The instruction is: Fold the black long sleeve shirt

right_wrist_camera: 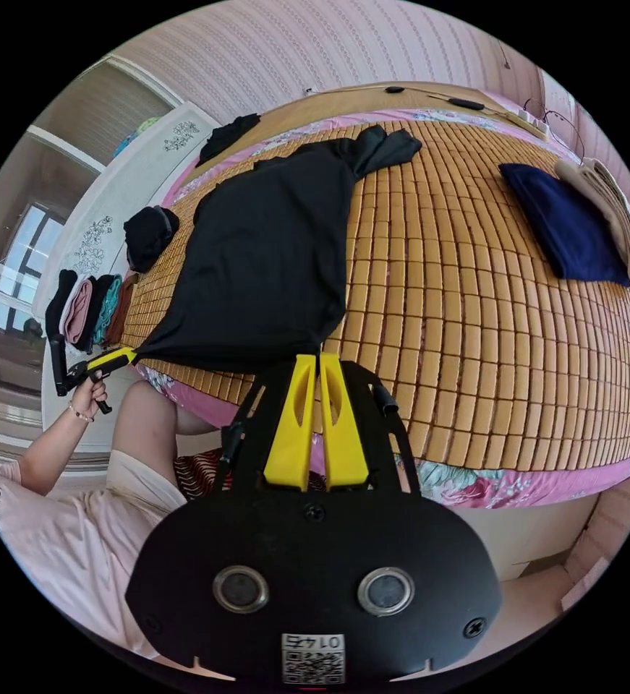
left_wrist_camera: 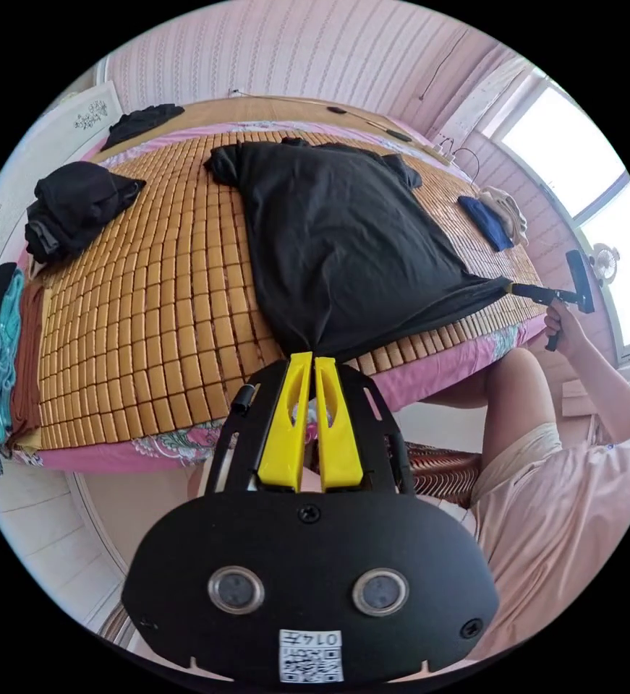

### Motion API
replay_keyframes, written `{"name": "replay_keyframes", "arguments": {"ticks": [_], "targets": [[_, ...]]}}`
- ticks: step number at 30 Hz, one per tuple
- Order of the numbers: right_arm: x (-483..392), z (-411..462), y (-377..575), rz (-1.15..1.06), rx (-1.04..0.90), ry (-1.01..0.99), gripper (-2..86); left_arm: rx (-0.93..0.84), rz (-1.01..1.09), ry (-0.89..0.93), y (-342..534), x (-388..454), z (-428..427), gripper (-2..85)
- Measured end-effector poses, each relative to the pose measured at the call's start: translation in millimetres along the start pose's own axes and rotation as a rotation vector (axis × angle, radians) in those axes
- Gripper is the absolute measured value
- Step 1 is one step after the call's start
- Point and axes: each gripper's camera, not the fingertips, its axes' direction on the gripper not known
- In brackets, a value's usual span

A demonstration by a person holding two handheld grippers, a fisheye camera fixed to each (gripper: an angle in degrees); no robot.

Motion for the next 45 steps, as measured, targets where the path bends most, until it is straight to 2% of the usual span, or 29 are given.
{"name": "replay_keyframes", "arguments": {"ticks": [6, 13, 19, 26, 34, 40, 45], "targets": [[8.1, 24.3, 18.9, 0.011, -0.064, -0.012, 0.1, -0.056, -0.023, 0.082, -0.6, -6.7, 16.5, -1.0], [10.8, 49.9, 27.2, 0.029, -0.112, -0.006, 0.4, -0.135, 0.023, 0.096, -13.9, -1.8, 37.0, 0.1], [27.9, 48.5, 7.5, 0.060, -0.096, 0.086, 3.0, -0.047, 0.021, 0.038, -44.1, -8.2, 26.6, 3.8], [59.3, 46.0, -75.3, 0.057, 0.015, 0.139, 5.4, 0.032, 0.079, 0.092, -148.0, 2.2, 46.7, 4.0], [105.0, 89.9, -209.9, 0.129, 0.082, 0.057, 7.1, -0.054, 0.232, 0.185, -307.3, 41.1, 119.4, 3.5], [105.8, 100.9, -180.0, 0.228, -0.030, 0.037, 7.1, -0.149, 0.381, 0.264, -402.2, 103.7, 127.1, 2.9], [120.0, 91.8, -146.5, 0.334, 0.023, 0.033, 7.1, -0.176, 0.513, 0.273, -488.4, 160.0, 145.1, 2.8]]}}
